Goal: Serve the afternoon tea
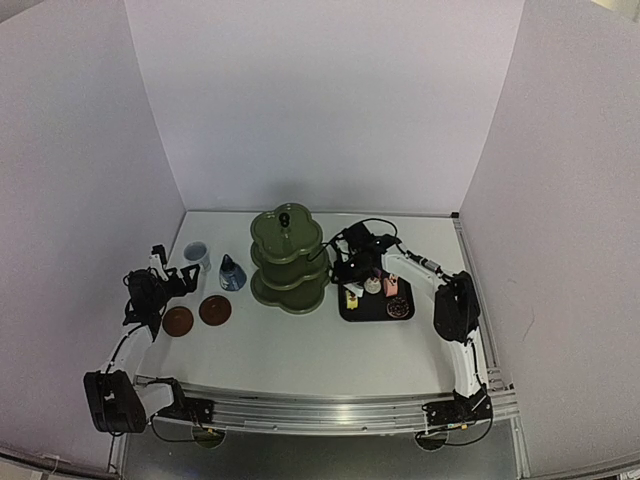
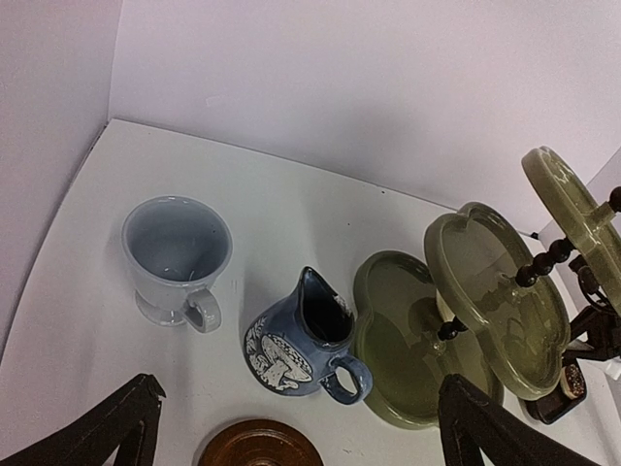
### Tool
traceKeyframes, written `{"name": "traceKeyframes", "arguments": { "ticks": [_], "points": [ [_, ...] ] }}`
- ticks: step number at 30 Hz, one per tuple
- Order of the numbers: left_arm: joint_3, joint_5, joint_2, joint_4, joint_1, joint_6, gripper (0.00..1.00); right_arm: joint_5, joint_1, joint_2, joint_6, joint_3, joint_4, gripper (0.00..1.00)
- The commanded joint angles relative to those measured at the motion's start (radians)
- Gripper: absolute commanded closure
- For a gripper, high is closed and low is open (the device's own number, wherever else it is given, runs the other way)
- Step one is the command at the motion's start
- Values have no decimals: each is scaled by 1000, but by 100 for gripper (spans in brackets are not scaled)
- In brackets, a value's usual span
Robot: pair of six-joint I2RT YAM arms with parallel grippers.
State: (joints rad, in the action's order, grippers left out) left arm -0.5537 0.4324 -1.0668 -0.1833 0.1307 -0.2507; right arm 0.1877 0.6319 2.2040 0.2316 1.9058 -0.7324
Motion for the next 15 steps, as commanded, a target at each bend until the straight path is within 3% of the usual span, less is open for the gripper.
{"name": "traceKeyframes", "arguments": {
  "ticks": [1, 15],
  "points": [
    [-17, -10, 14, -30, -3, 19, 0, -2, 8, 11, 12, 54, 31, 71],
    [-9, -15, 17, -26, -3, 25, 0, -10, 8, -58, 44, 12, 30, 68]
  ]
}}
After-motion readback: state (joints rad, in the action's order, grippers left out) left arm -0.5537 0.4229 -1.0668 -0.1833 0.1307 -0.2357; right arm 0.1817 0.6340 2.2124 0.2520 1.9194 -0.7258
